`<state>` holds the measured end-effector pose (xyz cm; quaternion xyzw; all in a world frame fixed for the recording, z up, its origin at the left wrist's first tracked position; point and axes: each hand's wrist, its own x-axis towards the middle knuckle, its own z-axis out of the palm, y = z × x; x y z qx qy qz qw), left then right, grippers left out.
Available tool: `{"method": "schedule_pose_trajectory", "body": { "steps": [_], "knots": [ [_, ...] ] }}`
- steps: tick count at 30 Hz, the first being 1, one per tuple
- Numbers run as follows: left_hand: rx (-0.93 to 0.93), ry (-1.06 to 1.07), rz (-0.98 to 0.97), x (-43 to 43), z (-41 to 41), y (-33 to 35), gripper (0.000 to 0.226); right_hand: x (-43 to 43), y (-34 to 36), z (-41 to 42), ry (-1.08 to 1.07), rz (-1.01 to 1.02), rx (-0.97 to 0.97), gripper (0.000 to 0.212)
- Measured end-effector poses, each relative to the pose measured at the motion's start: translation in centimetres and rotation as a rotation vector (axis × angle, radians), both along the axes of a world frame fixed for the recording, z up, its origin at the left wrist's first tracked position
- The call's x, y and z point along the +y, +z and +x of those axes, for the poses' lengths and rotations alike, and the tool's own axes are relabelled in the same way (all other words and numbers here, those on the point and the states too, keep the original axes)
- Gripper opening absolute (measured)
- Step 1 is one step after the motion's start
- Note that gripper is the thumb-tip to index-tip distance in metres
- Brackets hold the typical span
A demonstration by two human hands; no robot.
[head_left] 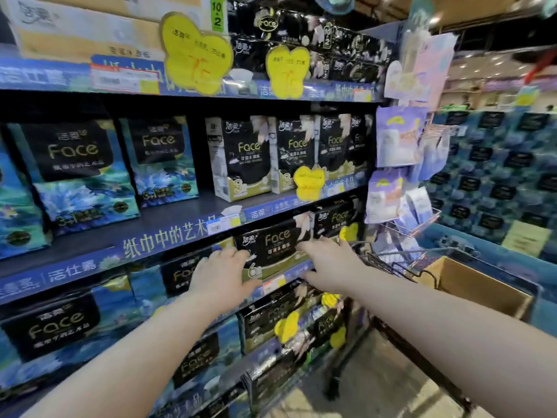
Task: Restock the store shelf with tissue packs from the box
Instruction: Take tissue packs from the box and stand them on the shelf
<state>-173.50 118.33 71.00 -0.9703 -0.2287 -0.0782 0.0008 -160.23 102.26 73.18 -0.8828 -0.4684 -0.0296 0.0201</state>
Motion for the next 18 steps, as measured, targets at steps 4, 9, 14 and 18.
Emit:
{"method": "schedule_pose_trajectory", "body": {
  "steps": [4, 9, 14, 18],
  "knots": [
    [0.009, -0.133, -0.008, -5.6, 3.9, -0.5, 0.063, -7.2, -0.5, 1.9, -0.142, 0.001, 0.034, 0.055],
    [0.019, -0.297, -0.033, -14.7, 10.0, -1.3, 0.06, -18.3, -1.2, 4.8, -0.321, -0.003, 0.046, 0.048],
    [0.054, -0.436, -0.049, -26.9, 16.7, -2.4, 0.062, -30.8, -2.6, 9.0, -0.485, 0.0, 0.076, 0.057],
    [0.09, -0.512, -0.075, -37.3, 21.6, -3.6, 0.061, -40.8, -3.8, 12.3, -0.555, 0.012, 0.092, 0.057]
  ]
}}
